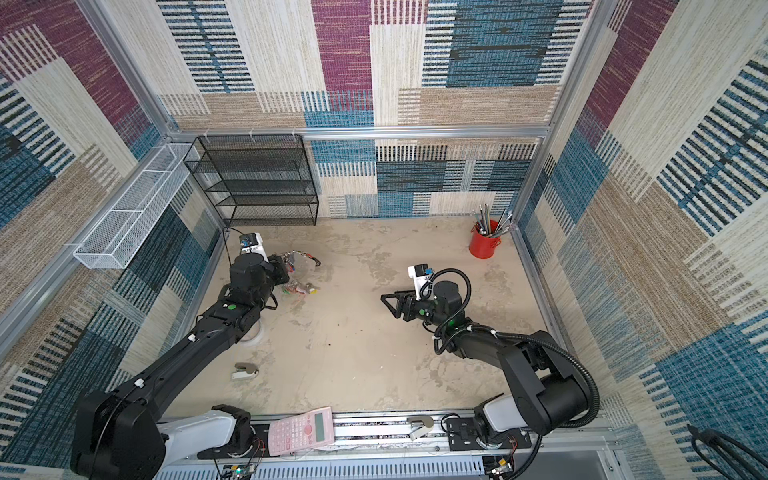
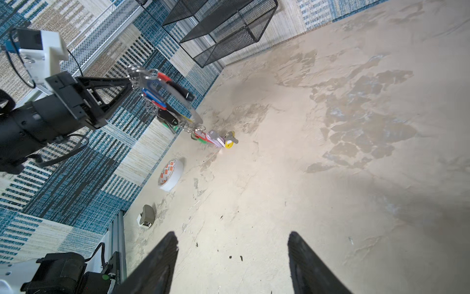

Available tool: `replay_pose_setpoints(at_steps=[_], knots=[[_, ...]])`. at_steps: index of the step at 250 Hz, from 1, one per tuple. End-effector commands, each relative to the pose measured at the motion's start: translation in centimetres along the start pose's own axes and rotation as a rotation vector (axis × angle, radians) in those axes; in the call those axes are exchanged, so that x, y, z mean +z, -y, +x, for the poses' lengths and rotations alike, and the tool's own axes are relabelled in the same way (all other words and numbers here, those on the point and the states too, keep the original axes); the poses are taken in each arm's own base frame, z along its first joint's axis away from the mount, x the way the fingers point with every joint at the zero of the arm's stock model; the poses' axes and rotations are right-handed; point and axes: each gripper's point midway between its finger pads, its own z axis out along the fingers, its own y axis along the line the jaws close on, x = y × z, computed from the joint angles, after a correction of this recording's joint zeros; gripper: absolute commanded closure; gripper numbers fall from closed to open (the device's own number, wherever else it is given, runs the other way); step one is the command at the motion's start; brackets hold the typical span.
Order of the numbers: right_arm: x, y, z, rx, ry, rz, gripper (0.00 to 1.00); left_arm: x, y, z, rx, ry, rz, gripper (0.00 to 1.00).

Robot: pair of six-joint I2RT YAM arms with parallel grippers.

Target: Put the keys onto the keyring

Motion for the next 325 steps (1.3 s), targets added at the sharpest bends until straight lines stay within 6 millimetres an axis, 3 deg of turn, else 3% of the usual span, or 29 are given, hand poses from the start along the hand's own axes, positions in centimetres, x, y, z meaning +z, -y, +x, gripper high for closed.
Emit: replay_pose_setpoints(at_steps=[1, 51, 118, 218, 258, 309, 325], knots=[[0.3, -0.7, -0.6, -0.02, 0.015, -0.03, 0.3, 1.1, 0.0, -1.5, -0.033, 0.062, 0.018, 1.0], [0.7, -0.5, -0.1, -0.012, -0.004, -0.04, 0.3, 4.3, -0.8, 0.4, -0.042, -0.005, 0.02, 1.0], [0.8, -0.5, -0.1, -0.013, -0.007, -0.045, 0.3, 8.2, 0.3, 5.5, -0.015, -0.201, 0.067, 1.0], [0.2, -0.8, -0.5, -0.033, 0.006, -0.033, 0.3, 9.3, 1.9, 11.9, -0.045, -0.394, 0.175, 1.0], [0.1, -1.2, -0.4, -0.035, 0.004, -0.045, 0.3, 9.2, 2.2, 12.0, -0.07, -0.369, 0.197, 1.0], [0.7, -1.2, -0.4, -0.03, -0.012, -0.054, 0.31, 7.4, 2.8, 8.2, -0.108, -0.266, 0.233, 1.0], [0.8, -1.3, -0.4, -0.03, -0.011, -0.058, 0.31, 7.1, 3.1, 8.0, -0.108, -0.271, 0.252, 1.0]])
